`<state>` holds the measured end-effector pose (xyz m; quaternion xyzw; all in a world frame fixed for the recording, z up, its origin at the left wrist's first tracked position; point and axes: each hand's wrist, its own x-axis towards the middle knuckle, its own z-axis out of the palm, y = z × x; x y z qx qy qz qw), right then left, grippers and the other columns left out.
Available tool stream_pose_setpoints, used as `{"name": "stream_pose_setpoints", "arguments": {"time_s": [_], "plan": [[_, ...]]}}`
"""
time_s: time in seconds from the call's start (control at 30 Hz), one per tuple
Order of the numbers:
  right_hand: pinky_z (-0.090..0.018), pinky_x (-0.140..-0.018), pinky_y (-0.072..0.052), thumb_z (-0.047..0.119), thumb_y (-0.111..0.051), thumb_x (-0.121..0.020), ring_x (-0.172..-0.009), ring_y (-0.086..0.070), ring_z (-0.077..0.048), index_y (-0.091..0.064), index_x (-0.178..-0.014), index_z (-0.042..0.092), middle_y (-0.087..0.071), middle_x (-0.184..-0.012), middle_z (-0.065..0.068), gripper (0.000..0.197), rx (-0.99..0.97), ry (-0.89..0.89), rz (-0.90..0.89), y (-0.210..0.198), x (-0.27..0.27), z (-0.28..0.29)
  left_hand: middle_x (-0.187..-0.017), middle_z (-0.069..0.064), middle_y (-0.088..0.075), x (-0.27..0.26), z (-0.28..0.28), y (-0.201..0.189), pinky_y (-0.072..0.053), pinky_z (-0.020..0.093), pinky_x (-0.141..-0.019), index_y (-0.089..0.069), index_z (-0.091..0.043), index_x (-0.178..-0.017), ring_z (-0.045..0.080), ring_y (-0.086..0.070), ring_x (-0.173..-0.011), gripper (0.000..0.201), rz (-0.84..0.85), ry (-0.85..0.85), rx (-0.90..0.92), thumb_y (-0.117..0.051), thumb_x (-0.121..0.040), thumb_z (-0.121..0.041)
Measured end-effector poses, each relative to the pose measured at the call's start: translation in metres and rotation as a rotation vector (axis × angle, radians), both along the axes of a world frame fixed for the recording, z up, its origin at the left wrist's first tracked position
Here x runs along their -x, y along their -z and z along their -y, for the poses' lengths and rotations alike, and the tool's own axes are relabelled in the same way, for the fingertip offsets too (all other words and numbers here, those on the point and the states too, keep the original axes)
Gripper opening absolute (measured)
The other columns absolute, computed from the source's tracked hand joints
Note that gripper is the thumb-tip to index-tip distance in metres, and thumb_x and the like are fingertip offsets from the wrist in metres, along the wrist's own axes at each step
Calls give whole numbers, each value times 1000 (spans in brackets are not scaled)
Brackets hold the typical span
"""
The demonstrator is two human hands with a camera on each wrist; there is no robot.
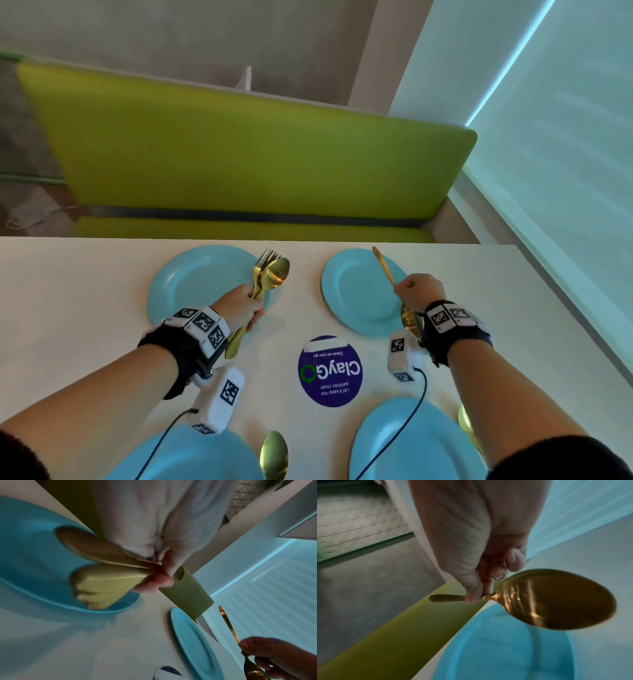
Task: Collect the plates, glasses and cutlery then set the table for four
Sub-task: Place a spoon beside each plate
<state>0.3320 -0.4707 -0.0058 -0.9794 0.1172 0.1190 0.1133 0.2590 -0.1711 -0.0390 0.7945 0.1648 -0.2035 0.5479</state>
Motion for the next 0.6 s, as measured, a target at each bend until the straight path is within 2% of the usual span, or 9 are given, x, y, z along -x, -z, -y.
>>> {"name": "stream_pose_setpoints", "arguments": {"time_s": [0.1, 0.23, 0.4, 0.5, 0.6], "plan": [[-29, -90, -46, 24, -48, -93, -112, -59, -28, -64, -115, 4, -64, -121, -13, 33, 91, 130, -76, 13, -22, 30, -64, 13, -45, -9, 5, 4, -34, 27, -49, -41, -8, -68, 22, -39, -49, 28, -1, -46, 34, -37, -96, -5], [-27, -79, -45, 25, -55, -91, -107, -62, -28, -66, -106, 1, -67, -115, -14, 30, 90, 256, -164, 33, -37, 58, -67, 13, -47, -18, 10, 9, -33, 27, -52, -44, -8, -73, 21, -39, -52, 27, -17, -135, 92, -34, -98, -12], [-31, -83, -49, 17, -57, -90, -103, -63, -31, -67, -100, -3, -68, -108, -18, 24, 43, 321, -178, 55, -50, 75, -69, 8, -50, -26, 16, 17, -35, 29, -52, -43, -9, -81, 19, -41, -55, 22, -17, -220, 106, -32, -99, -9], [-30, -78, -48, 15, -56, -91, -100, -63, -31, -67, -93, -3, -68, -107, -19, 21, 31, 320, -182, 65, -54, 80, -69, 9, -51, -29, 20, 21, -36, 28, -51, -42, -8, -77, 19, -42, -54, 25, -16, -200, 77, -32, -100, -5], [-29, -77, -48, 12, -56, -90, -93, -63, -31, -66, -81, -1, -68, -103, -18, 19, 26, 307, -195, 69, -56, 78, -67, 7, -50, -31, 23, 25, -36, 19, -41, -41, -9, -74, 18, -41, -51, 27, -18, -160, 26, -32, -100, -4]]}}
